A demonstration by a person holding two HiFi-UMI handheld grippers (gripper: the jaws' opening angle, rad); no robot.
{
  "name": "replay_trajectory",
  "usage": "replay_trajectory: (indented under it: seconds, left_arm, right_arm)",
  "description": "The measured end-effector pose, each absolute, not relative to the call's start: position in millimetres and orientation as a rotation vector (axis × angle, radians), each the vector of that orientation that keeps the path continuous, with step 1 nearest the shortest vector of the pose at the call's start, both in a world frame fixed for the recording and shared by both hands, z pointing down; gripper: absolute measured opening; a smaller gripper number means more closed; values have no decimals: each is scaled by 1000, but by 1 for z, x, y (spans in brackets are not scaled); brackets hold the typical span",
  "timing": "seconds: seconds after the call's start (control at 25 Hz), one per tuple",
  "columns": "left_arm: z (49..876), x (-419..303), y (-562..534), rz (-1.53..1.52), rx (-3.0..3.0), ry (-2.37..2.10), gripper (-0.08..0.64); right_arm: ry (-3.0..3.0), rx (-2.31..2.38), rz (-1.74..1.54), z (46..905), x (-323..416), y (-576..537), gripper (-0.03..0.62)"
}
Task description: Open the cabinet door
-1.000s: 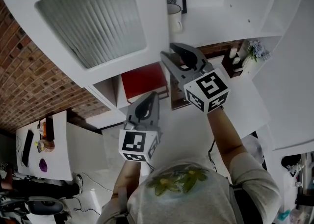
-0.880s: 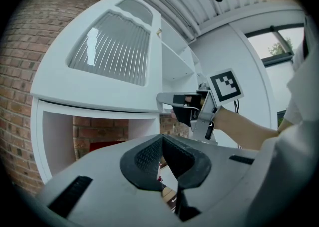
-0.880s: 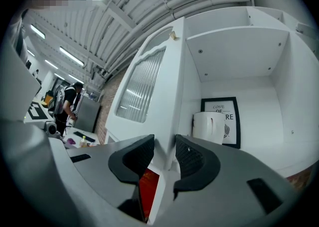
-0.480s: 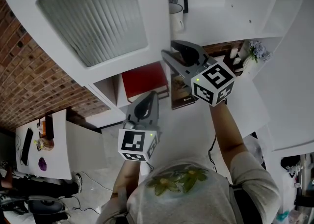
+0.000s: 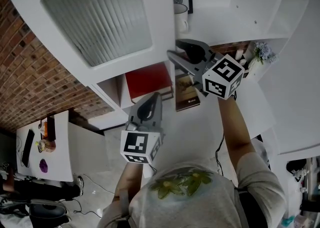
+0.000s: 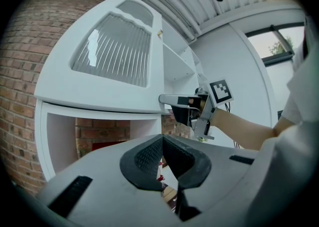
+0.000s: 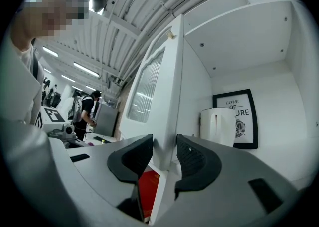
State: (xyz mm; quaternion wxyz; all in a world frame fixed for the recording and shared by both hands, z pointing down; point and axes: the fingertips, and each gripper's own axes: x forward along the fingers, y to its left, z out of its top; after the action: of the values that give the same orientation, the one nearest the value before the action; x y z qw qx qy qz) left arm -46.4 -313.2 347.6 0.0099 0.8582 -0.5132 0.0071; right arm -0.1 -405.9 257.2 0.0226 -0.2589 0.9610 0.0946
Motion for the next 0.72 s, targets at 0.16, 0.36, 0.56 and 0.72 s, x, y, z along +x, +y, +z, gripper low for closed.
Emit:
replay_trajectory:
  seconds: [0.16, 0.36, 0.56, 0.72]
  left_arm:
    - [346, -48, -311, 15, 2678, -1607, 8]
    - [346, -49, -310, 10, 2675, -1611, 8]
    - [344, -49, -310, -6, 2673, -1610, 8]
    - [344, -46, -309, -6, 2680, -1608, 8]
  right_arm:
    - [2982, -819, 290, 257, 2, -405, 127]
    - [2992, -788, 273, 257, 3, -401, 126]
    - [2985, -771, 261, 256, 5, -394, 110]
    - [2990, -790, 286, 256, 6, -391, 108]
